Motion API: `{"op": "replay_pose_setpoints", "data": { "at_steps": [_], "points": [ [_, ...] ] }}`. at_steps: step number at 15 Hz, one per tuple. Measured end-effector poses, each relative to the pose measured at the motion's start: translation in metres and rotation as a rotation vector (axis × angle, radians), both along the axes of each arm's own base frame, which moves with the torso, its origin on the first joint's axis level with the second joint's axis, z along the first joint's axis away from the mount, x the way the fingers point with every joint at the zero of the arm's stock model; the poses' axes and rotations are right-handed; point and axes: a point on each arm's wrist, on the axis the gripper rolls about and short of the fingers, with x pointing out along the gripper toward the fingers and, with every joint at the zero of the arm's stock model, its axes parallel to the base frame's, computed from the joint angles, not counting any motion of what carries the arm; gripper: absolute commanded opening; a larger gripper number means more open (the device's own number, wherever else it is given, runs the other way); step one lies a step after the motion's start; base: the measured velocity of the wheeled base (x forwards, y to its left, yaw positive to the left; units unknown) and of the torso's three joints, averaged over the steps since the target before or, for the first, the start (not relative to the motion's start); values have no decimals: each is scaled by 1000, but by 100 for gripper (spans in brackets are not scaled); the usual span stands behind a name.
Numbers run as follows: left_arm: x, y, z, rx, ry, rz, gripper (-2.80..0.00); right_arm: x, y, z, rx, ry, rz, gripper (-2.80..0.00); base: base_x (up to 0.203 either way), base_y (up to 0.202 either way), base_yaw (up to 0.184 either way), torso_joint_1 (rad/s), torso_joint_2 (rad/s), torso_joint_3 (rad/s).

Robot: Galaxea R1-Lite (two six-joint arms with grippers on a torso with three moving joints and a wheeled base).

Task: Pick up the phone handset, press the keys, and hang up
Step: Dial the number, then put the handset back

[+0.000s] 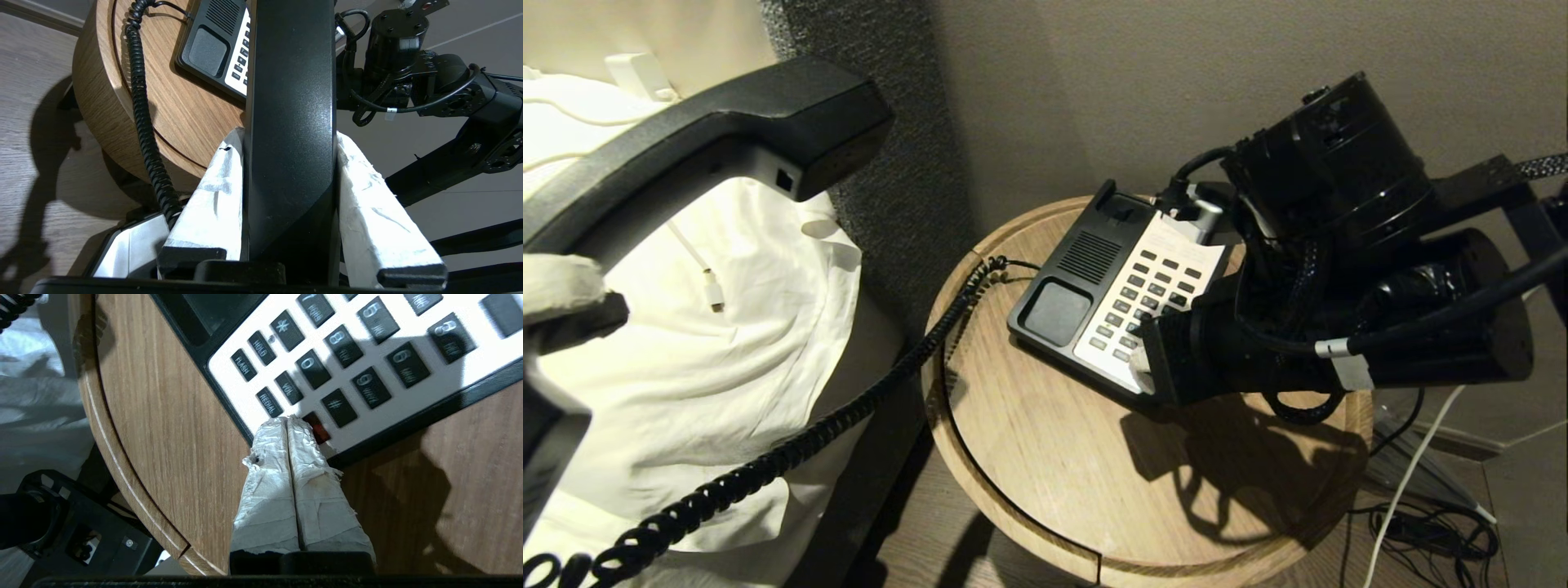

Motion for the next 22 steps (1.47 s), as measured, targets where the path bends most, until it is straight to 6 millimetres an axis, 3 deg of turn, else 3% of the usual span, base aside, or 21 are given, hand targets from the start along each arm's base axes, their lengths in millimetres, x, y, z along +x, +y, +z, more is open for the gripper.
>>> {"op": "replay_pose_setpoints", "data": {
  "at_steps": [5,12,17,22],
  "points": [
    [-1,1,-1,1,1,0,-280,0,-1,-1,-4,3,0,-280,0,0,0,0,0,0],
    [1,-2,0,4,4,-1,-280,-15,-18,27,67,-45,-3,-280,0,0,0,0,0,0],
    [18,-22,3,110,-21,-5,-280,-41,-51,50,117,-59,-37,-280,0,0,0,0,0,0],
    [51,-57,12,276,-14,63,-280,-79,-101,74,153,-129,-112,-280,0,0,0,0,0,0]
  ]
}}
